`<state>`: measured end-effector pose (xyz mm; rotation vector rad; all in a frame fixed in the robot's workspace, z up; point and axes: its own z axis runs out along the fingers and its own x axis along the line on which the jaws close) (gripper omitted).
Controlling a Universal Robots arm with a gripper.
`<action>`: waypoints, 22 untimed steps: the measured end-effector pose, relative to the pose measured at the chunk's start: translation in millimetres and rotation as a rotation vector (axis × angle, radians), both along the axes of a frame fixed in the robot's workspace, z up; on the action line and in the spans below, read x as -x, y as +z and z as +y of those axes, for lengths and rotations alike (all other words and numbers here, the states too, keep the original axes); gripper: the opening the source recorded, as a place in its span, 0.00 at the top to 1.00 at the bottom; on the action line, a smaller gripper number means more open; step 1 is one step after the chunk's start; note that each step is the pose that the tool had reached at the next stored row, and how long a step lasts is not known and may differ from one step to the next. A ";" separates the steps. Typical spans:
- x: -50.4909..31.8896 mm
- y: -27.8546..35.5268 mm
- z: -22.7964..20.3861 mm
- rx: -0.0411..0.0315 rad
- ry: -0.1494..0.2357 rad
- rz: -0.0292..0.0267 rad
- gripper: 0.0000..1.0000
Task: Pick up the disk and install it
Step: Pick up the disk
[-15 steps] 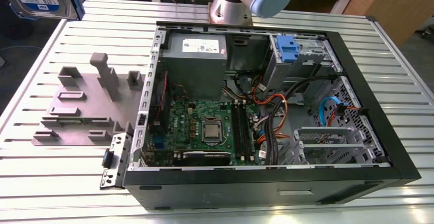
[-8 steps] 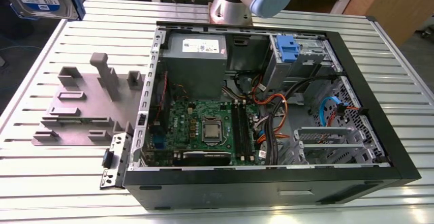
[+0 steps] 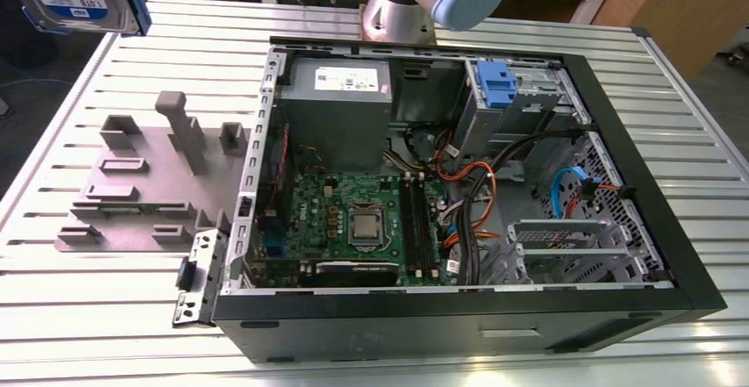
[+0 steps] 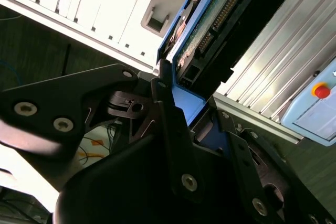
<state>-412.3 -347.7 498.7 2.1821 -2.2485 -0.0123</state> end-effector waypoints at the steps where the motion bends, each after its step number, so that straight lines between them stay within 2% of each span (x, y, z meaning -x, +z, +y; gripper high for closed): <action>1: -1.1 -0.1 0.0 0.0000 0.000 -0.0001 0.64; 10: -8.5 0.0 0.0 0.0000 0.000 0.0000 0.64; 22: -10.2 -0.3 0.0 0.0000 0.000 0.0000 0.64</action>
